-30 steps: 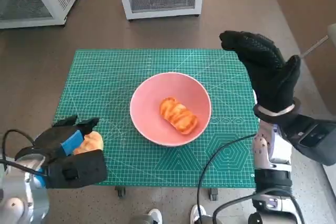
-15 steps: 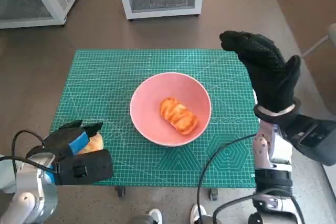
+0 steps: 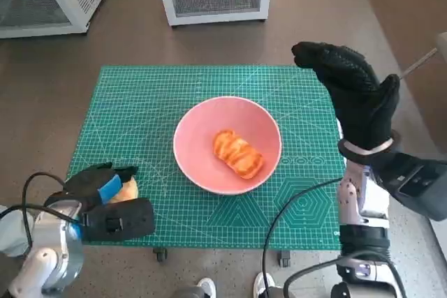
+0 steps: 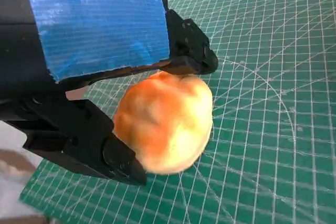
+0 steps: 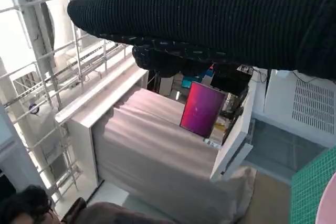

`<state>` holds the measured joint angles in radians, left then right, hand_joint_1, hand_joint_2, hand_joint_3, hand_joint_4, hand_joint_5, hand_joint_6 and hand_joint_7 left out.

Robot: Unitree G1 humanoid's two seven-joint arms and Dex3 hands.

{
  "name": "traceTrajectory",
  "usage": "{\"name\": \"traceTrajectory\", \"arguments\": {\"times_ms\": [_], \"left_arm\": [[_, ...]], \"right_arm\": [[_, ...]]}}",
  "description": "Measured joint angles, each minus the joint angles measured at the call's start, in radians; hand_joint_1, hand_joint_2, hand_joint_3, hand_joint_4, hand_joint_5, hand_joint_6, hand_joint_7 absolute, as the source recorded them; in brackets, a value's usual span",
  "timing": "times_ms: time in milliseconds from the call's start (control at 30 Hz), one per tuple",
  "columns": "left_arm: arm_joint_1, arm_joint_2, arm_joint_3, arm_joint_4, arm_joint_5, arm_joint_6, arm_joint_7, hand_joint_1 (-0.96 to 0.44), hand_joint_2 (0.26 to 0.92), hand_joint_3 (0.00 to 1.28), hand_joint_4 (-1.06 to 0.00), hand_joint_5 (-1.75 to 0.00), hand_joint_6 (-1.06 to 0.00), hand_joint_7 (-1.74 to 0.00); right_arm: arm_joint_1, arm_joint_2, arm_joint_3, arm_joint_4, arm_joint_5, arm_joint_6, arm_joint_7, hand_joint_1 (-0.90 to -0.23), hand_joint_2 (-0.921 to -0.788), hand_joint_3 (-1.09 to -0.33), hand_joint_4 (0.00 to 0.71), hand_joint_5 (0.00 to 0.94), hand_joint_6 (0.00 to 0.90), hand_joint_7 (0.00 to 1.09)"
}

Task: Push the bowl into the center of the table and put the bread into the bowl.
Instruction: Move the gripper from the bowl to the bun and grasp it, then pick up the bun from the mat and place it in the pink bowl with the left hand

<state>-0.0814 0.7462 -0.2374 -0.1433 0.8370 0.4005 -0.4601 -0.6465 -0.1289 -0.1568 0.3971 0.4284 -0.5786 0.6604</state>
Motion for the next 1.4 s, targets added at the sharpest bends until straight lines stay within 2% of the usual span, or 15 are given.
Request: {"name": "traceTrajectory", "arguments": {"times_ms": [167, 200, 233, 267, 333, 500, 900, 1167, 1400], "left_arm": [[-0.033, -0.008, -0.014, 0.093, 0.023, -0.083, 0.129, 0.11, 0.883, 0.05, -0.72, -0.05, -0.78, -0.07], [-0.037, -0.008, -0.015, 0.103, 0.024, -0.093, 0.144, 0.07, 0.896, 0.08, -0.69, -0.47, -0.70, -0.49], [-0.040, -0.008, -0.015, 0.117, 0.026, -0.107, 0.160, 0.05, 0.905, 0.11, -0.65, -0.76, -0.63, -0.77], [-0.044, -0.007, -0.015, 0.130, 0.027, -0.122, 0.180, 0.03, 0.911, 0.11, -0.66, -0.93, -0.60, -0.93], [-0.050, -0.006, -0.017, 0.152, 0.028, -0.147, 0.207, 0.02, 0.916, 0.09, -0.69, -1.05, -0.60, -1.02], [-0.061, -0.003, -0.019, 0.189, 0.028, -0.187, 0.241, 0.00, 0.910, 0.04, -0.77, -1.07, -0.66, -1.10], [-0.050, 0.000, 0.011, 0.178, 0.016, -0.188, 0.219, 0.00, 0.910, 0.03, -0.78, -1.05, -0.67, -1.14], [0.001, 0.004, 0.088, 0.053, -0.039, -0.162, 0.135, 0.00, 0.919, 0.03, -0.75, -1.09, -0.66, -1.15], [0.002, 0.006, 0.196, -0.098, -0.069, -0.142, 0.116, 0.00, 0.920, 0.03, -0.74, -1.09, -0.65, -1.15]], "right_arm": [[0.000, 0.001, 0.001, 0.001, 0.000, -0.004, 0.000, -0.754, -0.921, -0.760, 0.209, 0.001, 0.126, 0.34], [0.000, 0.001, 0.001, 0.001, 0.000, -0.005, 0.000, -0.751, -0.921, -0.760, 0.209, 0.001, 0.126, 0.34], [0.001, 0.001, 0.001, 0.001, 0.000, -0.006, 0.000, -0.750, -0.921, -0.761, 0.208, 0.001, 0.126, 0.34], [0.001, 0.001, 0.001, 0.001, 0.000, -0.007, 0.000, -0.749, -0.921, -0.761, 0.208, 0.001, 0.126, 0.34], [0.001, 0.000, 0.001, 0.001, 0.000, -0.007, 0.000, -0.747, -0.921, -0.761, 0.208, 0.000, 0.126, 0.34], [0.003, 0.000, 0.001, -0.002, 0.000, -0.007, 0.000, -0.746, -0.921, -0.759, 0.208, 0.000, 0.127, 0.34], [0.006, 0.000, 0.000, -0.003, 0.000, -0.007, 0.000, -0.746, -0.921, -0.757, 0.209, 0.001, 0.131, 0.33], [0.008, -0.003, 0.000, -0.003, 0.000, -0.005, 0.000, -0.745, -0.921, -0.758, 0.208, 0.000, 0.132, 0.33], [0.008, -0.002, 0.001, -0.003, 0.000, -0.003, 0.000, -0.746, -0.921, -0.758, 0.208, 0.000, 0.133, 0.33]]}}
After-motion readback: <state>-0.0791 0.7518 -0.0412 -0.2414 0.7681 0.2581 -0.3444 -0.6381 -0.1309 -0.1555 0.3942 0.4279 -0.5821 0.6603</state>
